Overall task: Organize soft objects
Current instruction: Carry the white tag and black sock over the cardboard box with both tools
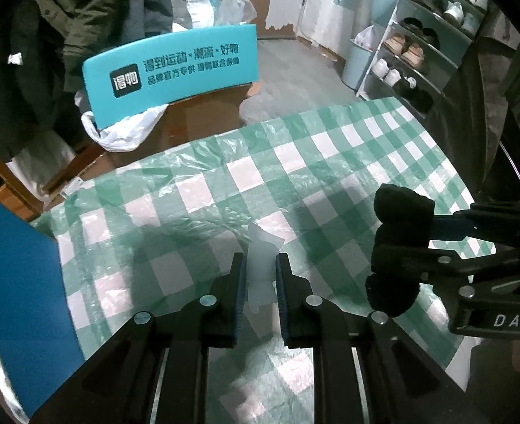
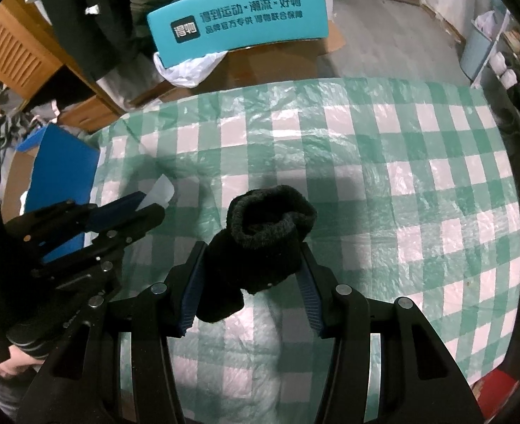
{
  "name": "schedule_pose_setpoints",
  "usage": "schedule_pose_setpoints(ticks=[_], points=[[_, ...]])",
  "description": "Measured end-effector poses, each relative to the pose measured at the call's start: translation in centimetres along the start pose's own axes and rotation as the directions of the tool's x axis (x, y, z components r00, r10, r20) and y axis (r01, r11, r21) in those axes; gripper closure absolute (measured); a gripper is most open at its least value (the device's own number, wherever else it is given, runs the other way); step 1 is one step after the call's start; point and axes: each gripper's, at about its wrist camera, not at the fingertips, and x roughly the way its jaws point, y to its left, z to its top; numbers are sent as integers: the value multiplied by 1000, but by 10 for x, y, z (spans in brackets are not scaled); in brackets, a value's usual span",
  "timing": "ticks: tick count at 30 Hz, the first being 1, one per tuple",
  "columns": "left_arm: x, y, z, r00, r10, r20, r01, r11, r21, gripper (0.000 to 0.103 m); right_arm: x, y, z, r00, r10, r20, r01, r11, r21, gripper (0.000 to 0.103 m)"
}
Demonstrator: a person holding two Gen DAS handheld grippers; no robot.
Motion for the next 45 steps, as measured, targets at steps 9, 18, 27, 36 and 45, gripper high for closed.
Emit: schedule_pose_setpoints(ticks=[9, 18, 27, 36, 45], points=[[-32, 7, -9, 1000, 18, 24, -18, 1000, -24, 87, -17, 20, -9, 1000, -16, 25, 18, 998, -58, 54], [-67, 14, -21, 997, 51, 49, -49, 998, -41, 87, -37, 44, -17, 998, -14, 57, 20, 994, -107, 54], [-98, 29, -37, 997, 56, 61, -51, 996, -74, 87, -55, 74, -24, 997, 0, 81, 13, 985, -170, 54], [-125, 51, -49, 994, 74, 75, -65, 991, -120, 87, -65, 106, -27, 995, 16, 95, 7, 971, -238, 54], [-149, 78, -63, 990, 105, 95, -89, 983, -160, 87, -59, 141, -24, 996, 33, 82, -8, 957, -290, 54]])
